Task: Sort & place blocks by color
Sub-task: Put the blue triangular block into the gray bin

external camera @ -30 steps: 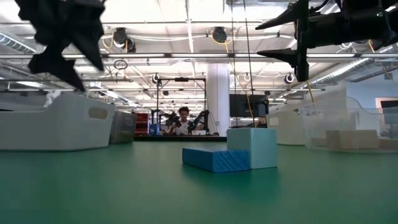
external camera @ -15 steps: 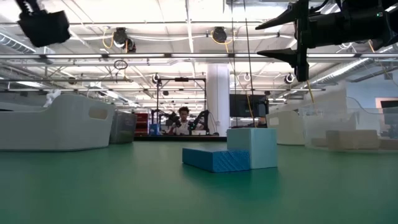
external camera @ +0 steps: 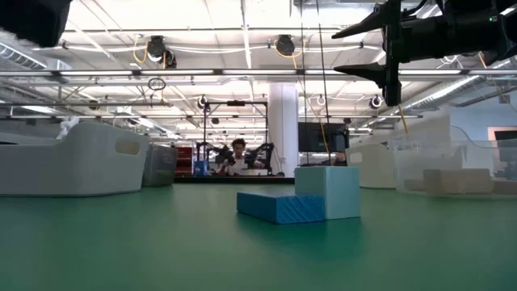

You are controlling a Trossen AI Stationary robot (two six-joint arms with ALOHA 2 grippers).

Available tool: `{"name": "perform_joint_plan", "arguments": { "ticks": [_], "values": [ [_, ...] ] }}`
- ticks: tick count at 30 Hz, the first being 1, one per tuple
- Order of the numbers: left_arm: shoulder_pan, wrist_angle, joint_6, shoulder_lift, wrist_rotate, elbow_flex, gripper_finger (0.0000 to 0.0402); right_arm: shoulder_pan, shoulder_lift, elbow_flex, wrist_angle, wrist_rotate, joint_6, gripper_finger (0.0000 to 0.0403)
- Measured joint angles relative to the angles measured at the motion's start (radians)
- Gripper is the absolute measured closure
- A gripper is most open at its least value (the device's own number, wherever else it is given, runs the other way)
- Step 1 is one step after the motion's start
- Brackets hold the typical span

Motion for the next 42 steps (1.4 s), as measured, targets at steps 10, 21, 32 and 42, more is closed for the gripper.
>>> {"name": "perform_joint_plan", "arguments": {
  "ticks": [10,21,32,42],
  "values": [
    [0.018,0.018,-0.486,0.088,0.034,0.0,0.0089,0.0,0.0,0.0,0.0,0.0,0.0,0.0179],
    [-0.006,0.104,-0.179,0.153,0.023,0.0,0.0089,0.0,0.0,0.0,0.0,0.0,0.0,0.0179],
    [-0.056,0.09,0.359,0.16,-0.045,0.0,0.0089,0.0,0.0,0.0,0.0,0.0,0.0,0.0179],
    [-0.13,-0.014,0.797,0.16,-0.13,0.0,0.0089,0.0,0.0,0.0,0.0,0.0,0.0,0.0179]
  ]
}}
